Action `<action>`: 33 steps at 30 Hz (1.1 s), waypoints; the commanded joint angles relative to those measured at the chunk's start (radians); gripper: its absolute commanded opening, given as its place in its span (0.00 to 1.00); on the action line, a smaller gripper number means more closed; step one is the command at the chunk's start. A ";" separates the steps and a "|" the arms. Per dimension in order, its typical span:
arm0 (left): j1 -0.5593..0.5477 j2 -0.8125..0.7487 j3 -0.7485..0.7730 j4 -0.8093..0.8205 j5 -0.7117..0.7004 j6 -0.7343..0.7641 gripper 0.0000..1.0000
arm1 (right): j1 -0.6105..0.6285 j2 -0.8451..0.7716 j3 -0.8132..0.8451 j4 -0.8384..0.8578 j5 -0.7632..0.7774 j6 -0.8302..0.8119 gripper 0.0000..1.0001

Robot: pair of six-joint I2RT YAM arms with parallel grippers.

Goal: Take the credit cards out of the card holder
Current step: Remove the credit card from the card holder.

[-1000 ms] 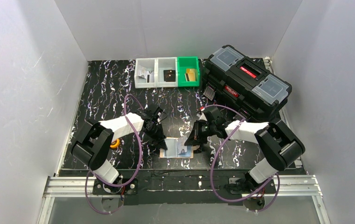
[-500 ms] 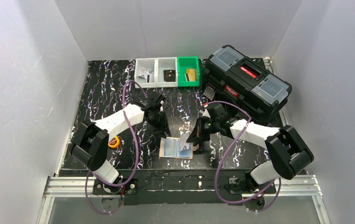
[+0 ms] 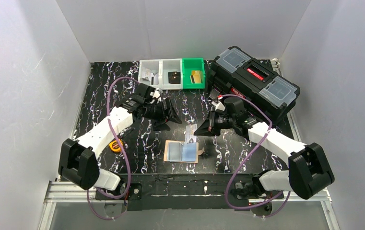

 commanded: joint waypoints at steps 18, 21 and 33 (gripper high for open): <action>0.092 -0.132 -0.152 0.440 0.427 -0.238 0.63 | -0.028 0.019 0.093 0.445 -0.259 0.340 0.02; 0.094 -0.130 -0.181 0.512 0.449 -0.299 0.57 | -0.028 0.029 0.096 0.449 -0.261 0.341 0.02; 0.094 -0.136 -0.204 0.597 0.489 -0.344 0.12 | -0.026 0.046 0.093 0.437 -0.250 0.323 0.05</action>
